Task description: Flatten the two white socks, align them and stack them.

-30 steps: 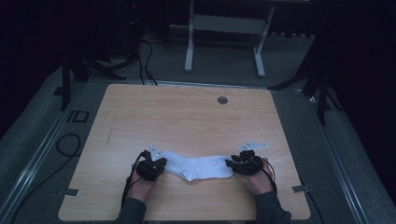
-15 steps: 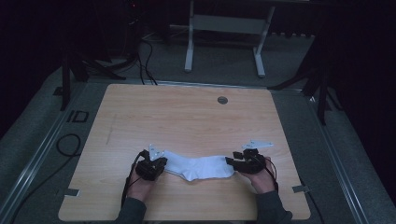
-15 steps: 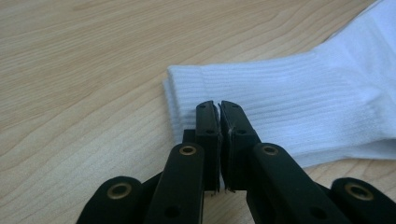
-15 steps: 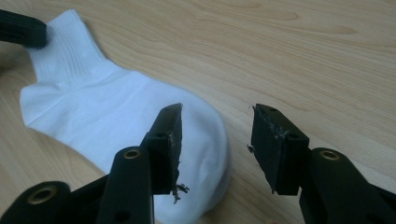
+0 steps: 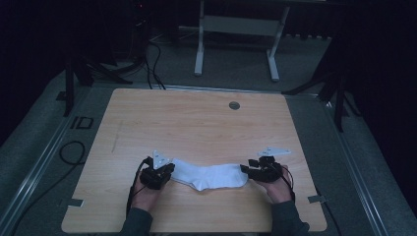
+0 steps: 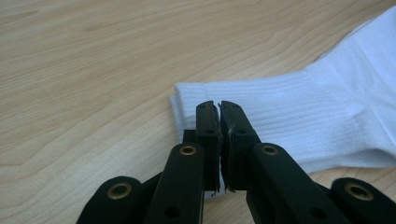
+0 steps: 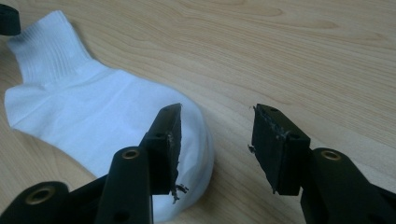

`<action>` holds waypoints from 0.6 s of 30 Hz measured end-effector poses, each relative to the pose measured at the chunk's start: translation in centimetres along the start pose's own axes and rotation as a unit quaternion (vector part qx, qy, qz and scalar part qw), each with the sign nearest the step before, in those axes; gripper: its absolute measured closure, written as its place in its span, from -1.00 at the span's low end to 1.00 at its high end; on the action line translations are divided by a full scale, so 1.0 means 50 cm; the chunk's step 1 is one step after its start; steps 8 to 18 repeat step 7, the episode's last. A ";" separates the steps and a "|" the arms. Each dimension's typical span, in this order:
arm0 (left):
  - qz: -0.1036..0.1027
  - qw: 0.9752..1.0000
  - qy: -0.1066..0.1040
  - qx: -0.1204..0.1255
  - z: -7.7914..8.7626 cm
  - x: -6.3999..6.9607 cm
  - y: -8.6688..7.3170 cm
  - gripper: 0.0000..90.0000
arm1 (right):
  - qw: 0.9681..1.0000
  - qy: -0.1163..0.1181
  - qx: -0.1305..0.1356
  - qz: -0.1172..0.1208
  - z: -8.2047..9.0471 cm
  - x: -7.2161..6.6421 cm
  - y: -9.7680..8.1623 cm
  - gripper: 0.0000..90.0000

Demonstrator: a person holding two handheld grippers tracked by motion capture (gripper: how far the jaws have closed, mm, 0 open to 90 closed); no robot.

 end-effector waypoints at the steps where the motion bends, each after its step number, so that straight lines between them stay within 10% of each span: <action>1: 0.000 1.000 0.000 0.002 0.001 -0.002 0.001 0.92 | 1.000 -0.001 0.000 -0.001 0.001 0.001 0.000 0.16; 18: 0.006 1.000 0.006 0.008 0.008 -0.014 0.003 0.92 | 1.000 -0.005 0.003 -0.004 0.006 0.011 0.001 0.16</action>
Point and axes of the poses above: each handheld gripper's, and its own axes: z roughly backward along the jaws, y roughly out of its top, x roughly to its right, the point moved 8 cm from there along -z, roughly forward along the jaws, and after that the axes turned 2 degrees about -z, right-handed, at the moved point
